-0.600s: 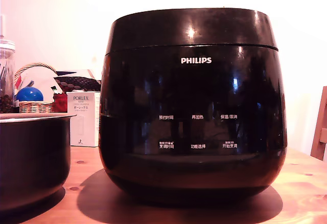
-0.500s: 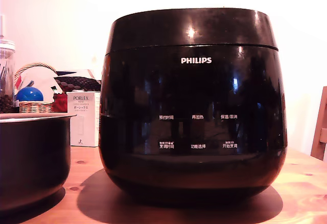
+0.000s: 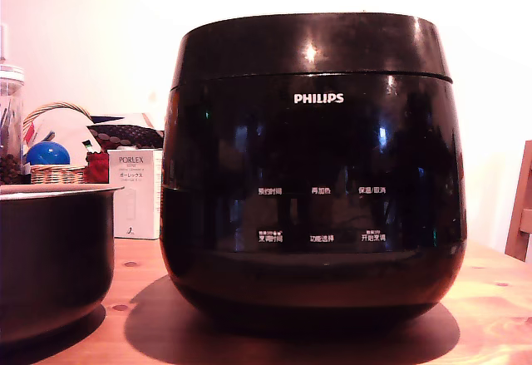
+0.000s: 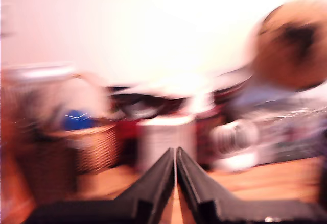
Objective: Open the rice cooker by pressing the large metal button on the top of its lid with medium force
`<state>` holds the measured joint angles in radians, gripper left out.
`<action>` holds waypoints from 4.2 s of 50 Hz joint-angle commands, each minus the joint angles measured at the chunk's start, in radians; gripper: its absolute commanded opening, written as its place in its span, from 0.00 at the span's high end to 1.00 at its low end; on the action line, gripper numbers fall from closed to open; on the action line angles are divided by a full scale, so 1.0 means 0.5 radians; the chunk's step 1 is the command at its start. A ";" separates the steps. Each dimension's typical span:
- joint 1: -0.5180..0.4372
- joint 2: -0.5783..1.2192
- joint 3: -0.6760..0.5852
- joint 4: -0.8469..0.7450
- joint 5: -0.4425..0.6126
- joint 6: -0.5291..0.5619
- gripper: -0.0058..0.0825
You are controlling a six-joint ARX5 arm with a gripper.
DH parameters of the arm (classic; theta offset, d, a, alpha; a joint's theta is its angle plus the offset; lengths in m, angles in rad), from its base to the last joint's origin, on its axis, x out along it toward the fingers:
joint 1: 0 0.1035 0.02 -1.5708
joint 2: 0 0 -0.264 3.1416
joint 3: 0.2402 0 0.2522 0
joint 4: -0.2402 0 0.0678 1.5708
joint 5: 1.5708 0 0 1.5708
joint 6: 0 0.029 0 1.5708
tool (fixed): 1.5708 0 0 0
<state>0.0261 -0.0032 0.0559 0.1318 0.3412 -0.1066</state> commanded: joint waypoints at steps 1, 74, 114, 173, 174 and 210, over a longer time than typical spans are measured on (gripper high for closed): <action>-0.021 -0.018 0.101 -0.018 0.195 -0.178 0.96; -0.925 1.921 1.404 -0.214 1.214 0.336 0.96; -1.566 2.528 1.415 0.365 0.451 0.448 0.96; -1.695 2.666 1.423 -0.315 -0.021 0.699 0.96; -1.695 2.666 1.423 -0.326 -0.021 0.699 0.96; -1.695 2.666 1.423 -0.517 -0.053 0.702 0.96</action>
<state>-0.8234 1.2629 0.8513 -0.0345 0.3393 0.2394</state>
